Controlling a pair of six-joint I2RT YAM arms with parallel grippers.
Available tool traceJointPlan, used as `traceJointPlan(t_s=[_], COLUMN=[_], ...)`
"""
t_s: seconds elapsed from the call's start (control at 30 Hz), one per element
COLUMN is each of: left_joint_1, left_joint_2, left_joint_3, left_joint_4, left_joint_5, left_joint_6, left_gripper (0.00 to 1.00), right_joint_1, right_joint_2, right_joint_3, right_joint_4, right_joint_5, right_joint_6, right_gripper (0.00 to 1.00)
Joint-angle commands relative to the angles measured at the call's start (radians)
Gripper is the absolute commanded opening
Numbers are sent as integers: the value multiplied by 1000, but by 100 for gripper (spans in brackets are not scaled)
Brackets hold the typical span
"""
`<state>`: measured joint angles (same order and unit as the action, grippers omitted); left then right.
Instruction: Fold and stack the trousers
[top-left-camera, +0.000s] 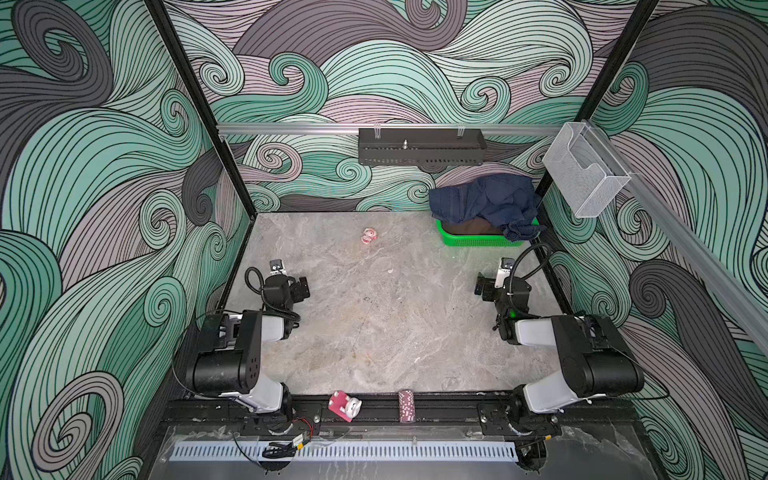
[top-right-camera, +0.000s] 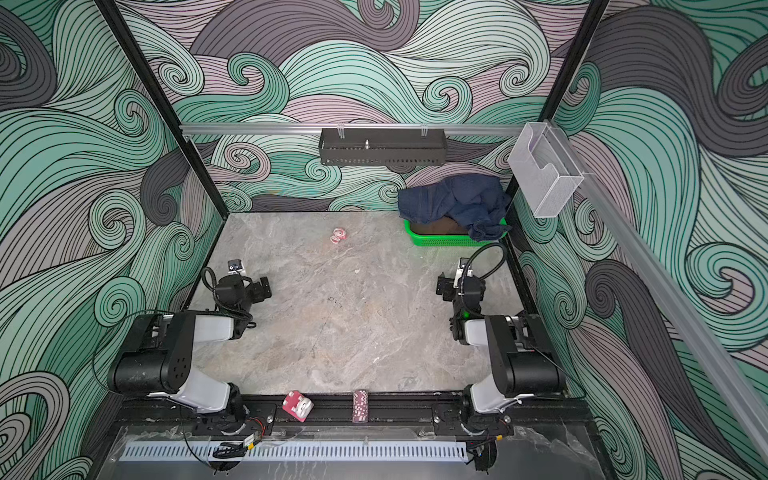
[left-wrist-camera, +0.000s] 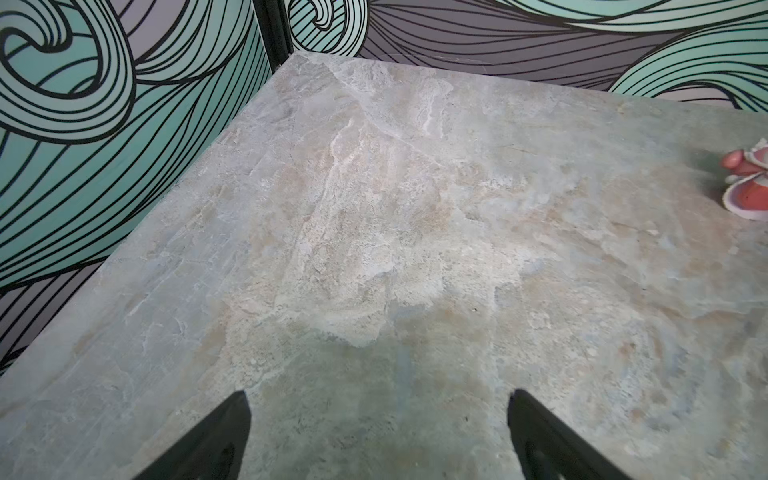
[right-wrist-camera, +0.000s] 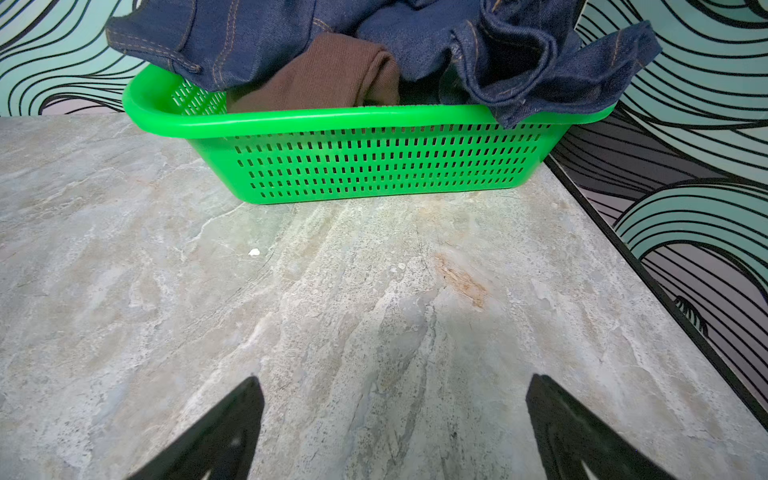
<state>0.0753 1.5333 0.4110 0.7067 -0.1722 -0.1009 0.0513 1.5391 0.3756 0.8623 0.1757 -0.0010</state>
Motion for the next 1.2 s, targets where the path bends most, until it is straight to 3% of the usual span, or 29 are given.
traceJointPlan(t_s=[0.0, 1.07, 1.17], left_joint_1=[-6, -7, -31], left_joint_2=[-19, -16, -13], left_joint_3=[27, 38, 49], left_joint_4=[-2, -13, -33], left_joint_5=[-1, 2, -45], left_joint_6=[-2, 2, 13], left_gripper=[98, 99, 99], right_joint_1=[0, -5, -15], right_joint_2=[-1, 0, -2], right_joint_3=[19, 20, 20], right_joint_4=[4, -6, -4], right_joint_5=[-2, -17, -38], right_joint_6=[-7, -1, 1], right_gripper=[99, 99, 99])
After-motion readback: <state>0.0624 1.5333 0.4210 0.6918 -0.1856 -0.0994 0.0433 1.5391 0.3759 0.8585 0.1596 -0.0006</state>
